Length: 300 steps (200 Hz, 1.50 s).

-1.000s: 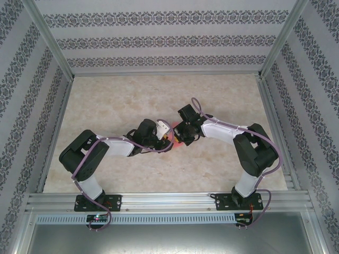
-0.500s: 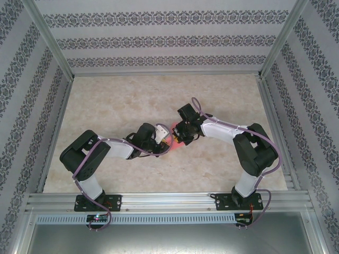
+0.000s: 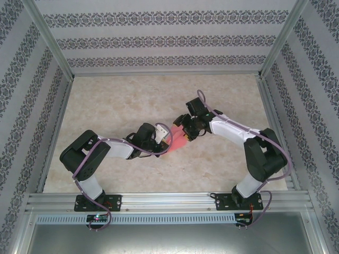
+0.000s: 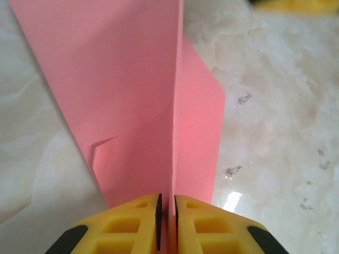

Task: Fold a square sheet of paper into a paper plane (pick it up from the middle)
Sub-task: Fourth fold the wing at the center of the table.

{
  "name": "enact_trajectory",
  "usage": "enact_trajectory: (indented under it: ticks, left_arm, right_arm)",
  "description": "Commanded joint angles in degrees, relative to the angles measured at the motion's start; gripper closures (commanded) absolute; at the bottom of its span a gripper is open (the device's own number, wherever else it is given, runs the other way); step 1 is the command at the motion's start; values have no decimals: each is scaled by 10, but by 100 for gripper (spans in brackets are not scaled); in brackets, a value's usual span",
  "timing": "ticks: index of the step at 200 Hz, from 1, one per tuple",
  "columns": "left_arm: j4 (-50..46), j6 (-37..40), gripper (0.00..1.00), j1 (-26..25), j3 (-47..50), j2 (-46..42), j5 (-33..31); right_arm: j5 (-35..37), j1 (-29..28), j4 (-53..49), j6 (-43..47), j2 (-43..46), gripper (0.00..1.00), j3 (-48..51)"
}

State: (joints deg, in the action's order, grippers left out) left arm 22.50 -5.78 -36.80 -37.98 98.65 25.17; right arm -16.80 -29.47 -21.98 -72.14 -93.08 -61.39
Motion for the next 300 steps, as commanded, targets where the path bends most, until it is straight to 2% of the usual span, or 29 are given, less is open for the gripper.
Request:
enact_trajectory:
  ticks: [1, 37, 69, 84, 159, 196, 246, 300]
  left_arm:
    - [-26, -55, 84, -4, -18, -3, 31]
    - [-15, -115, 85, -2, -19, 3, 47]
    - [8, -158, 85, 0, -11, 15, 42]
    - [15, -169, 85, 0, -9, 19, 41]
    - [13, -184, 85, 3, -13, 27, 51]
    - [20, -200, 85, 5, -10, 28, 52]
    - [46, -230, 85, 9, 9, 32, 49]
    - [57, -240, 84, 9, 15, 30, 47]
  right_arm:
    - [-2, 10, 24, 130, 30, 34, 26]
    - [-43, 15, 76, 215, 37, 40, 74]
    - [-62, 12, 106, 228, 24, 52, 97]
    - [-69, 11, 117, 226, 11, 54, 101]
    - [-97, 2, 139, 231, -58, 57, 75]
    - [-89, 3, 138, 233, -57, 59, 81]
    - [-62, 4, 157, 222, -38, 65, 105]
    - [-49, 5, 174, 198, -39, 63, 122]
